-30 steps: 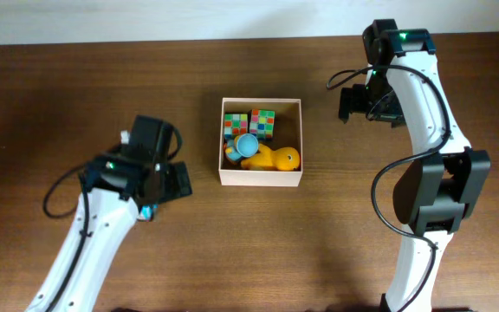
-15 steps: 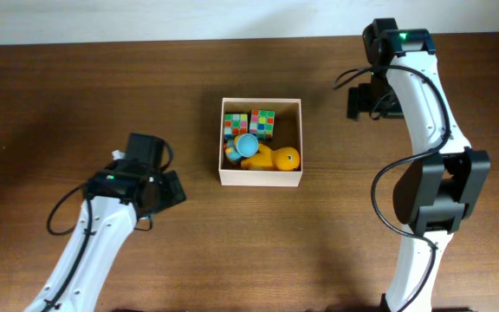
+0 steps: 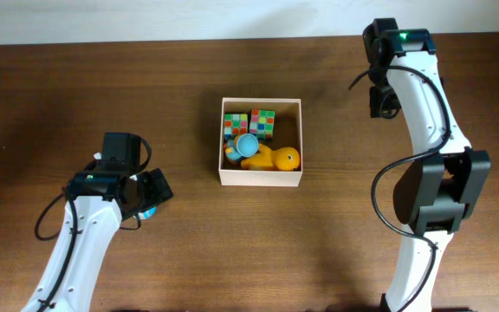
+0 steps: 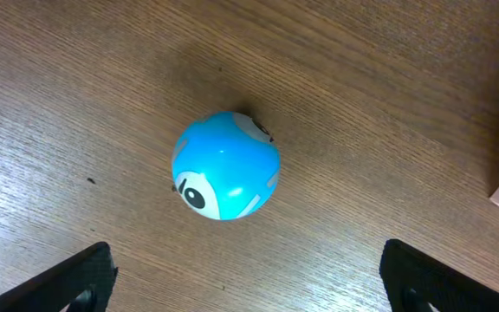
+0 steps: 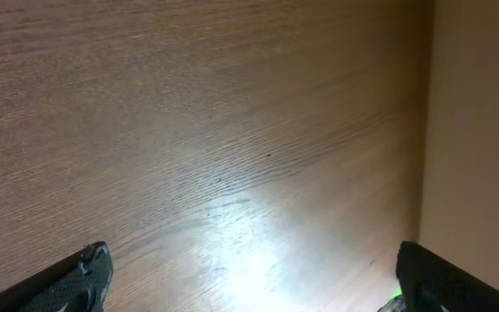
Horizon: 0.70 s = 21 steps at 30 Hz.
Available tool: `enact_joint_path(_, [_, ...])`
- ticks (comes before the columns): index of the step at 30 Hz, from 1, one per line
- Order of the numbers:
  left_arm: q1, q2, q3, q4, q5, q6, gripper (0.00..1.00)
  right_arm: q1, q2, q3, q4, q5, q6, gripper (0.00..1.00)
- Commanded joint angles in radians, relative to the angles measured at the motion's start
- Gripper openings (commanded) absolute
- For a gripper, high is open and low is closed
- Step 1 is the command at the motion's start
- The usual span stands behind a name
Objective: Pack container
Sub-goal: 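Lower and close the left gripper on the blue ball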
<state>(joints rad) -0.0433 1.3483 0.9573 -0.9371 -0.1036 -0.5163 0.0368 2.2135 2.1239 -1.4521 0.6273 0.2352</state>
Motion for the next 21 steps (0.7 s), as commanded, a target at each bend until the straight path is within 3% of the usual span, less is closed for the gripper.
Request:
enact_joint_path(1, [0.005,-0.005,-0.011,0.002,0.010,0.018,0.99,-0.007,0.005,0.002,0.008,-0.089,0.009,0.99])
enact_joint_path(6, [0.005,-0.001,-0.042,0.004,0.010,0.018,0.99,-0.114,0.005,0.002,0.002,-0.457,0.007,0.99])
enact_joint_path(8, [0.006,-0.001,-0.077,0.014,0.010,0.018,0.99,-0.261,0.005,0.002,-0.022,-0.681,0.005,0.99])
enact_joint_path(10, [0.005,-0.001,-0.093,0.026,0.010,0.018,0.99,-0.339,0.005,0.002,-0.055,-0.776,0.005,0.99])
enact_joint_path(15, [0.005,-0.001,-0.100,0.032,0.009,0.037,0.99,-0.463,0.005,0.002,-0.123,-0.823,0.005,0.99])
enact_joint_path(21, [0.018,0.000,-0.132,0.065,-0.060,0.040,0.99,-0.482,0.005,0.002,-0.101,-0.826,0.006,0.99])
